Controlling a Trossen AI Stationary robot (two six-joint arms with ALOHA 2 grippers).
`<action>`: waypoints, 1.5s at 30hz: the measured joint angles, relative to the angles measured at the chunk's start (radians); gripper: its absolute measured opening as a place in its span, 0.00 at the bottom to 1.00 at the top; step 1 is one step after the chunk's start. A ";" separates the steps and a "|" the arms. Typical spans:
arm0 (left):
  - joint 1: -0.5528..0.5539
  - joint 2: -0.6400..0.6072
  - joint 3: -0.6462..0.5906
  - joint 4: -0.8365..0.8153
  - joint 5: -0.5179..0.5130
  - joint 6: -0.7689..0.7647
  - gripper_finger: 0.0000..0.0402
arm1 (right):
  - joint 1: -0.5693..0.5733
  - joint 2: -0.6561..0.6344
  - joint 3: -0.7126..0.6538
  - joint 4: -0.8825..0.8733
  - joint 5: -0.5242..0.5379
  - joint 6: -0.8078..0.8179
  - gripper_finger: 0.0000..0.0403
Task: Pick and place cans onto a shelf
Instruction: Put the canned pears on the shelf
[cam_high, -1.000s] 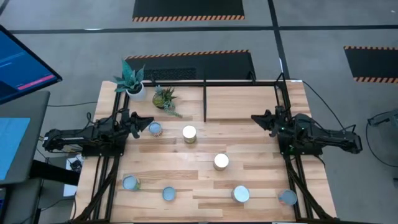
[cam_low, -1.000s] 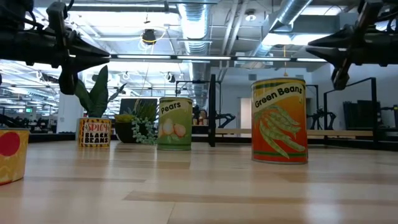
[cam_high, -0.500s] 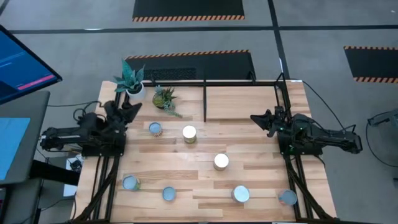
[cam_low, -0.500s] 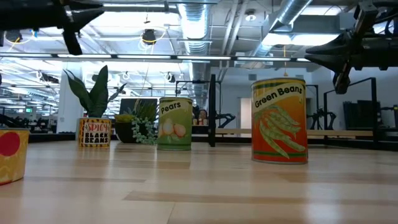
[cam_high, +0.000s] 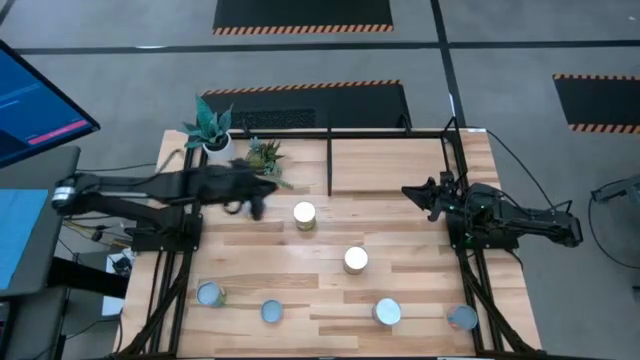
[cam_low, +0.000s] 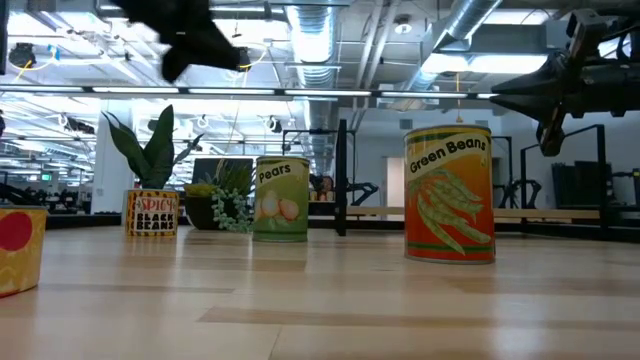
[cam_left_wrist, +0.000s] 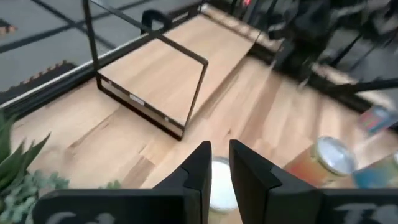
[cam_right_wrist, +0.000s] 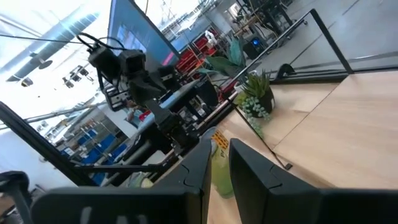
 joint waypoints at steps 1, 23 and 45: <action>0.006 0.058 0.042 -0.026 0.000 0.004 0.11 | 0.001 -0.002 0.002 0.001 -0.001 0.002 0.20; 0.135 0.748 0.631 -0.679 0.277 0.094 0.13 | 0.079 -0.001 0.352 -0.935 -0.212 -0.024 0.20; 0.138 0.781 0.601 -0.666 0.298 0.061 0.33 | 0.080 -0.001 0.355 -0.932 -0.239 -0.031 0.20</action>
